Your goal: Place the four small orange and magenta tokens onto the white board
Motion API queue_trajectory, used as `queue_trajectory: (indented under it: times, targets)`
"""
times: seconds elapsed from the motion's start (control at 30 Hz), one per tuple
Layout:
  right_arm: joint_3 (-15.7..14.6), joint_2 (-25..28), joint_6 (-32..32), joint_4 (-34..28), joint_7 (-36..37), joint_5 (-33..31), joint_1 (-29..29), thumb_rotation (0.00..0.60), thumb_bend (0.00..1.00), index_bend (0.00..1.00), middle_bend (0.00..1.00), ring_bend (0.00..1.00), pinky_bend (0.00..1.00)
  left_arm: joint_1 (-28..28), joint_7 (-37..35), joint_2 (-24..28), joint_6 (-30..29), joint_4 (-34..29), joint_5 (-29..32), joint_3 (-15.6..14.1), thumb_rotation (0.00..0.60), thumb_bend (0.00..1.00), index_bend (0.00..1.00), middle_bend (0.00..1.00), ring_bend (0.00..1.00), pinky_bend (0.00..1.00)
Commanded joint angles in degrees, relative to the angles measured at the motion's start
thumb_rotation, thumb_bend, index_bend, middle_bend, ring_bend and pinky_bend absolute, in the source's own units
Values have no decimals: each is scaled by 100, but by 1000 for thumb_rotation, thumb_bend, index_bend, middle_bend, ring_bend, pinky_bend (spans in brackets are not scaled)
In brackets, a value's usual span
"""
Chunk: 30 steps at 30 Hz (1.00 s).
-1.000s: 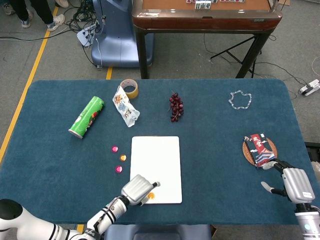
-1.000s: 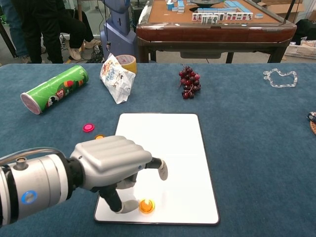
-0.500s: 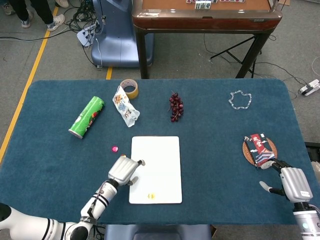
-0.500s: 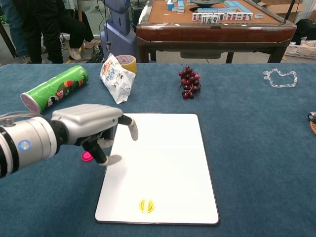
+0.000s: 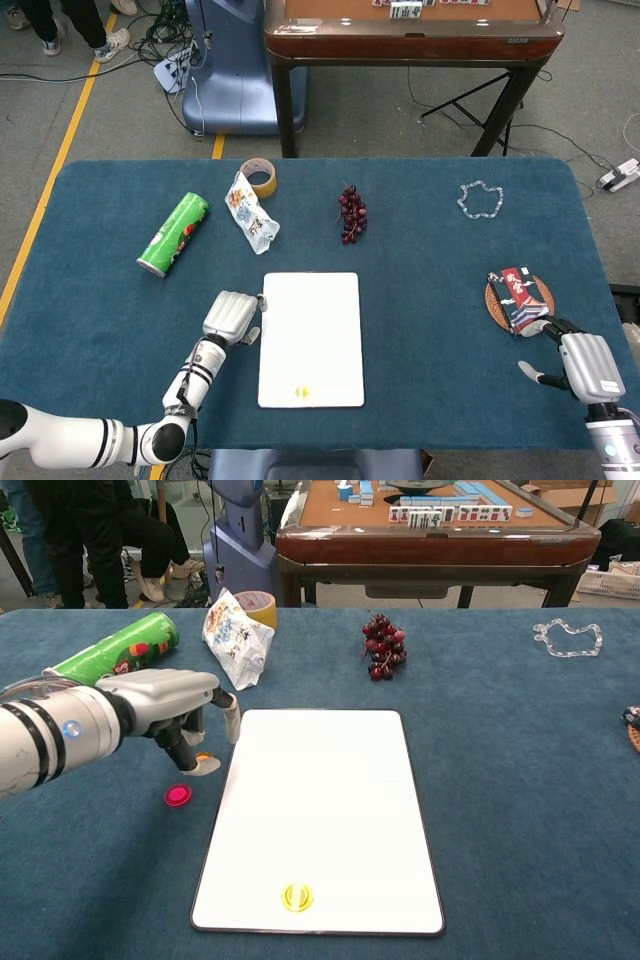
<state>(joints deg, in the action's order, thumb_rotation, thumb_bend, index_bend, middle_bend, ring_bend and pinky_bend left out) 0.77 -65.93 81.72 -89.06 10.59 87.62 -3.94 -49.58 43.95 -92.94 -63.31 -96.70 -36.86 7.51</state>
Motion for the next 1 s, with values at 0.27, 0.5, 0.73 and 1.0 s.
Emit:
queue_trajectory:
  times: [0.27,0.5,0.73,1.0]
  targets:
    - [0,39,25,-5,48,-17,23,600,133,434,373,364,518,-169,262,-187,45,336,370,4,600,366,446,1000,1000,1000]
    - [-7,16,21,35,86,-11,24,600,133,434,373,364,518,-189,340,-276,3,527,497,-22,600,364,455,1000,1000,1000]
    - [-7,15,29,43,94,-12,30,600,133,434,373,364,517,-192,369,-320,-10,627,564,-26,600,363,450,1000,1000,1000]
    - [-13,-5,10,61,97,-23,30,600,133,434,373,364,518,-172,387,-354,-29,697,547,-63,600,363,466,1000,1000,1000]
